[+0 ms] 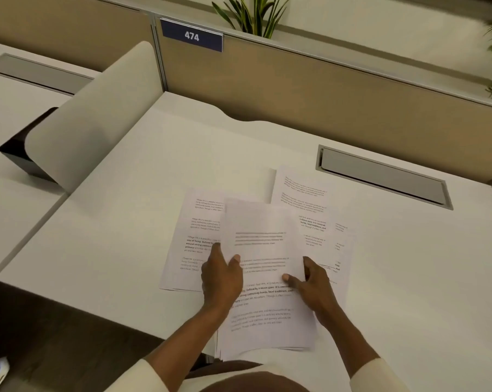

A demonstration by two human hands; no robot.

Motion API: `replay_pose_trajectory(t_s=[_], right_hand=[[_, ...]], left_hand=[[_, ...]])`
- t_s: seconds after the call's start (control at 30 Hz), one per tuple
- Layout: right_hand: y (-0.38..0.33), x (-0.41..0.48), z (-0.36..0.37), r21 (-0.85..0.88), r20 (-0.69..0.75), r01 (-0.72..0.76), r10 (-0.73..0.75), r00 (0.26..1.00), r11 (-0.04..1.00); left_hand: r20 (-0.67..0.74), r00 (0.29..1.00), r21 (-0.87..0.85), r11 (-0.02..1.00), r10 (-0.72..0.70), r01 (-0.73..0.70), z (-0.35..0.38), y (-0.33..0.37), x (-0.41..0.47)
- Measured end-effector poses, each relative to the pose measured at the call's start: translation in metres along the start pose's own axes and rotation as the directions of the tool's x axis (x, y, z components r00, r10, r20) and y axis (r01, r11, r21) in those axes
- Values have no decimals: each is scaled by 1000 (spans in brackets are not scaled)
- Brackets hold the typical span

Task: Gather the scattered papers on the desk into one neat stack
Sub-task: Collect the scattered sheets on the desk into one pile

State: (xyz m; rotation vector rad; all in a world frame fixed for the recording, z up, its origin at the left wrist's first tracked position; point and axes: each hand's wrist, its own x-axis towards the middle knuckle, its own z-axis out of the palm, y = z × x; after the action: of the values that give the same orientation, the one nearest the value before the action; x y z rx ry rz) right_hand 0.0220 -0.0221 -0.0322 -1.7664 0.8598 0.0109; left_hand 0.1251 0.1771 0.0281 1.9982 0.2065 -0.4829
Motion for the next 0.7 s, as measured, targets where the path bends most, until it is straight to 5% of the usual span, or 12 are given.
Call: replay_pose_trajectory(t_s=[0.23,0.47,0.7], right_hand=[[14,-20,-48,349,-51,3,16,999,937],[11,-29,-52,398,0,2,-2,1000,917],[-2,-28,-51,570,71,6,-56,996,822]], left_hand=[[161,972,31,984,169,-176,12,30,-29],[103,960,235,931,261,-279,18,48,-48],[185,809,346,734,558,-585,-2,86,-88]])
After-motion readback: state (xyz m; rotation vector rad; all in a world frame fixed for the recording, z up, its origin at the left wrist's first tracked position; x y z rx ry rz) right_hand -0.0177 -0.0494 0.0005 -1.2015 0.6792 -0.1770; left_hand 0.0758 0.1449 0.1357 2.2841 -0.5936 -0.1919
